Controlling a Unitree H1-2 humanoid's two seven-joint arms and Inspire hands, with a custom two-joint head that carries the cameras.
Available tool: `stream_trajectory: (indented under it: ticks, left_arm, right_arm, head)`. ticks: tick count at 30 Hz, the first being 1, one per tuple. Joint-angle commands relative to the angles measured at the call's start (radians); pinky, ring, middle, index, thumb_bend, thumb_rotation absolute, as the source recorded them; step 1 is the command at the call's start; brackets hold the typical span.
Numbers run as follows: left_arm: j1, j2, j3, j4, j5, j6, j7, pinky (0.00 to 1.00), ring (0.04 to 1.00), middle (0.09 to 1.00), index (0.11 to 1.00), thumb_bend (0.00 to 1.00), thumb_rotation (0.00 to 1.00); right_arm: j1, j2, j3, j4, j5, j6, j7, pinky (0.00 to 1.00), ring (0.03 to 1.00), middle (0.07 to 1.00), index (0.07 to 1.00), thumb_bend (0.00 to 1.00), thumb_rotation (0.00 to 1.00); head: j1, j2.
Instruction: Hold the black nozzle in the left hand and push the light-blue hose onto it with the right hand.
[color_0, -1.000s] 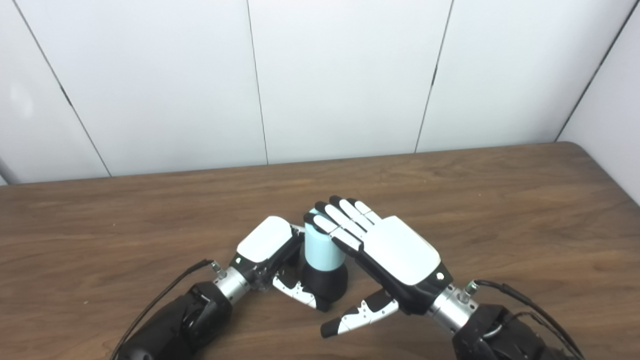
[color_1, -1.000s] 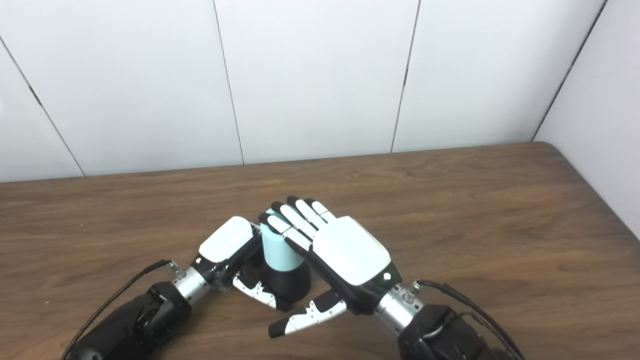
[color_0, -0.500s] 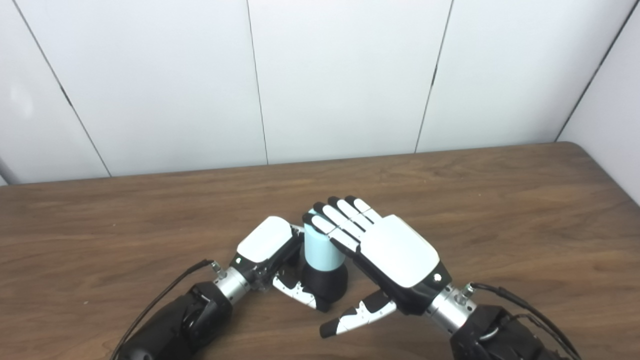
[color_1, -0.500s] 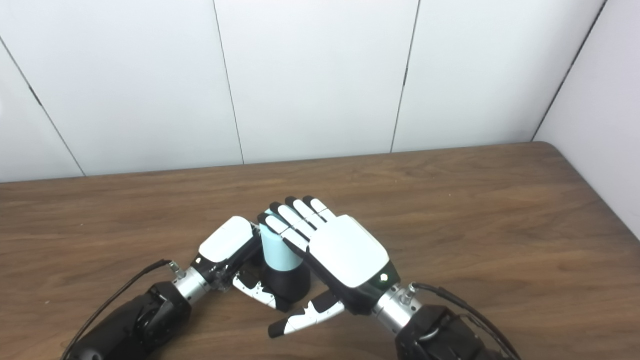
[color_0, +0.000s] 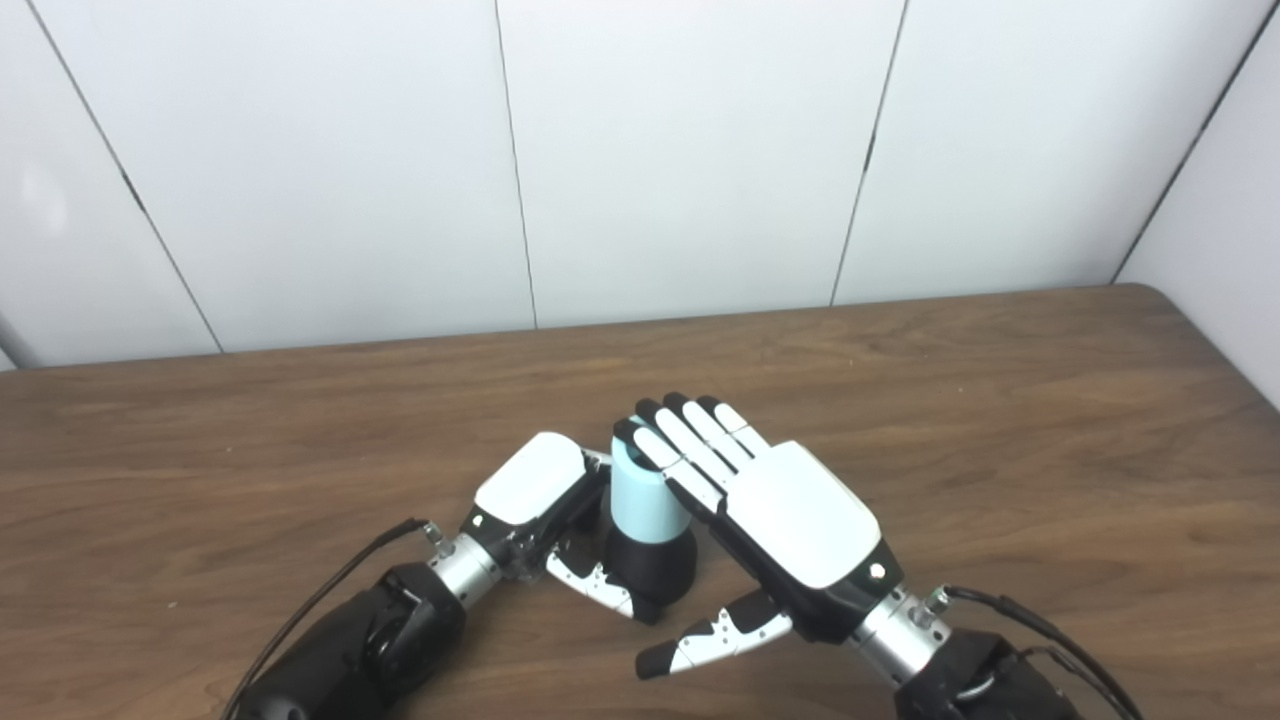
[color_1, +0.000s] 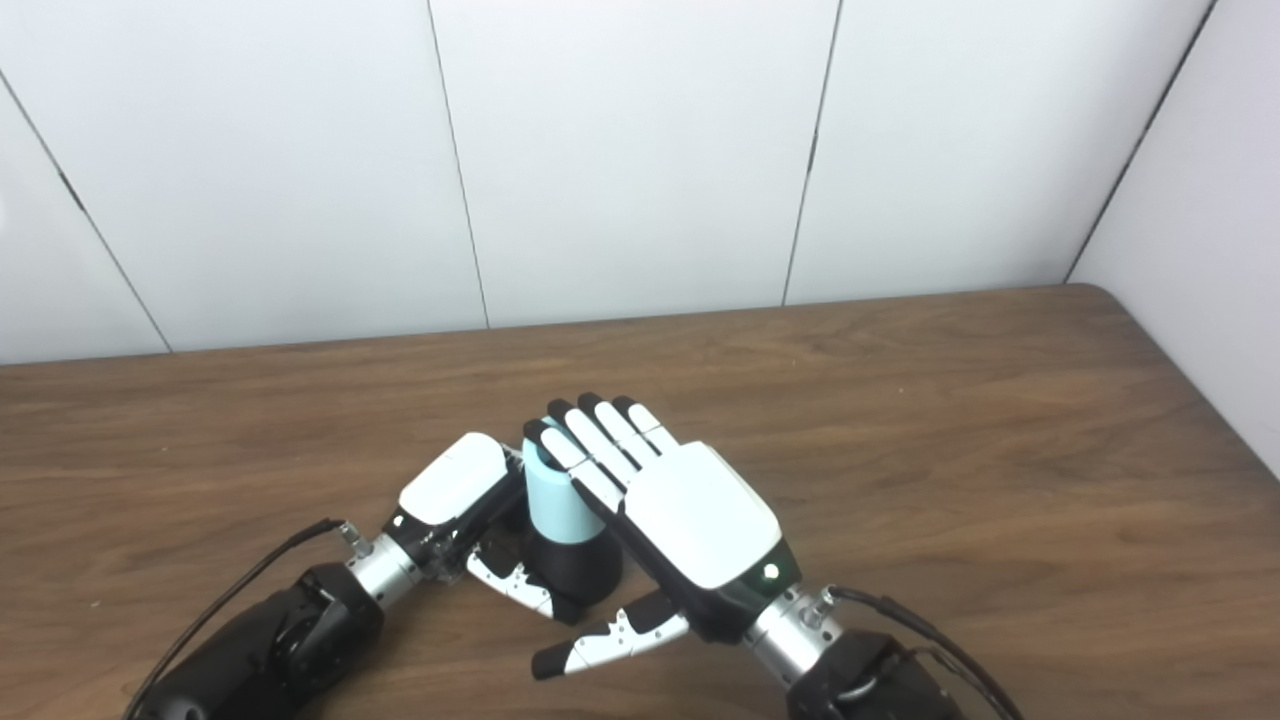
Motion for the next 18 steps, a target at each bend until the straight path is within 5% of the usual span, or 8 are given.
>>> stream_trajectory:
  ticks: [1, 4, 9, 18]
  left_arm:
    - [0.215, -0.020, -0.163, 0.179, 0.111, 0.046, -0.249, 0.24, 0.280, 0.474, 0.489, 0.52, 0.00]
    - [0.212, -0.022, -0.165, 0.182, 0.116, 0.064, -0.259, 0.35, 0.389, 0.437, 0.526, 0.51, 0.00]
    - [0.209, -0.027, -0.160, 0.203, 0.114, 0.058, -0.245, 0.26, 0.299, 0.473, 0.492, 0.52, 0.00]
    - [0.197, -0.030, -0.172, 0.219, 0.135, 0.062, -0.236, 0.32, 0.357, 0.479, 0.491, 0.52, 0.00]
  right_arm:
    - [-0.013, 0.009, -0.019, 0.015, -0.020, 0.003, 0.033, 1.00, 1.000, 1.000, 1.000, 0.88, 0.96]
    - [-0.015, 0.017, -0.036, 0.015, -0.019, 0.007, 0.023, 1.00, 1.000, 1.000, 1.000, 0.89, 0.97]
    - [-0.014, 0.035, -0.067, 0.011, -0.010, 0.014, -0.001, 1.00, 1.000, 1.000, 1.000, 0.88, 0.96]
    - [-0.004, 0.061, -0.132, -0.013, 0.035, -0.012, -0.051, 1.00, 1.000, 1.000, 1.000, 0.88, 0.98]
  head:
    - [-0.001, 0.000]
    - [-0.004, -0.002]
    - [-0.007, -0.009]
    - [-0.012, -0.013]
